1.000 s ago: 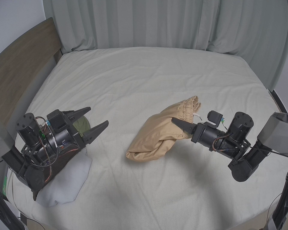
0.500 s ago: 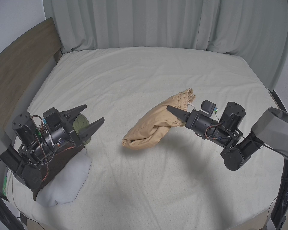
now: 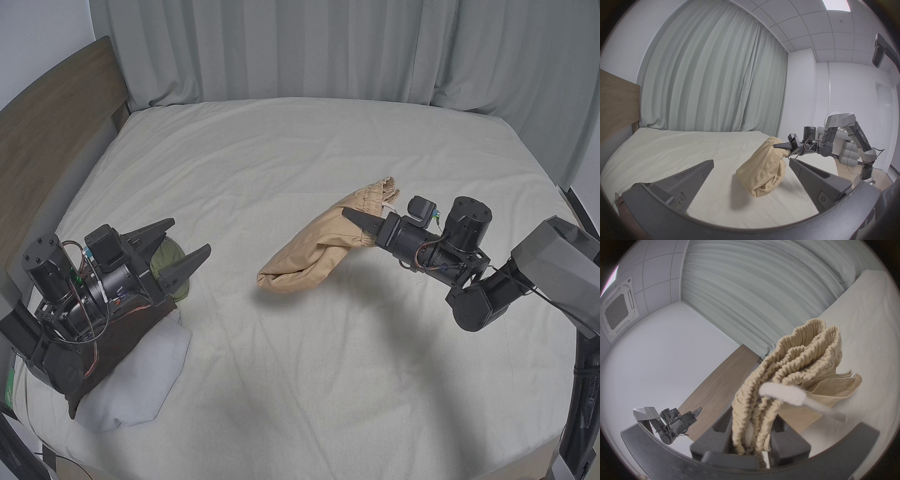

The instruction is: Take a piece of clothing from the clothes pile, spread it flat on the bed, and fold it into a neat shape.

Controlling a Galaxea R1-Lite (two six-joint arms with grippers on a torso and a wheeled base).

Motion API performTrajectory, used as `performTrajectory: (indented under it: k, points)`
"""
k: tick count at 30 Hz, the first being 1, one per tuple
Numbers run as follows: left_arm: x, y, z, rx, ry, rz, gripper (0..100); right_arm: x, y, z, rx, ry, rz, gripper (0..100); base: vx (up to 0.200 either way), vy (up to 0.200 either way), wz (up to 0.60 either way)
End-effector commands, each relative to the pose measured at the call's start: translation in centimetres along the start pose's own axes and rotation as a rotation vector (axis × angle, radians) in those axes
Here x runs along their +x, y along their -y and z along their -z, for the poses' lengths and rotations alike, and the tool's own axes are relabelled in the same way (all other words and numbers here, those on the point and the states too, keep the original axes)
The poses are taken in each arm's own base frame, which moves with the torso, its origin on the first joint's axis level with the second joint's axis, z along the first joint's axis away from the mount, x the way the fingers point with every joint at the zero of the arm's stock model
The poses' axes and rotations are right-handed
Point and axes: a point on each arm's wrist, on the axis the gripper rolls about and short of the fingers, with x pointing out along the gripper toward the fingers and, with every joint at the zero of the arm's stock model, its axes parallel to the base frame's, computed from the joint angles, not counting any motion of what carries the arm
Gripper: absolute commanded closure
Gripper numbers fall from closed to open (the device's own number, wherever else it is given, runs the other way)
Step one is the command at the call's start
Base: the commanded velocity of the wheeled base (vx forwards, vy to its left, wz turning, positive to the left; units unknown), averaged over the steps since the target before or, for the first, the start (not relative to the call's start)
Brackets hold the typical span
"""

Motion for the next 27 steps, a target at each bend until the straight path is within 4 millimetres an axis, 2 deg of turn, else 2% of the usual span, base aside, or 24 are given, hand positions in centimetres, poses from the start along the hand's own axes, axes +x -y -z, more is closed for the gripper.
performTrajectory:
  k: [1,4,12,17,27]
  points:
    - [-0.1,0.0,0.1,-0.002,-0.003,-0.001,0,0.6,0.7,-0.5,-0.007,0.012,0.002,100,0.0,0.0,0.0]
    - [0.0,0.0,0.2,-0.004,-0.005,-0.001,0,1.2,1.2,-1.1,-0.009,0.018,0.009,100,0.0,0.0,0.0]
    - [-0.1,0.1,0.1,-0.003,-0.005,0.002,0,2.3,2.6,-1.0,-0.004,0.014,0.02,100,0.0,0.0,0.0]
    - [0.0,0.1,0.3,-0.005,-0.01,0.004,0,3.1,2.6,-2.0,-0.008,0.019,0.019,100,0.0,0.0,0.0]
    - [0.1,0.3,0.8,-0.017,-0.024,0.01,0,4.3,2.8,-2.3,-0.012,0.023,0.009,100,0.0,0.0,0.0]
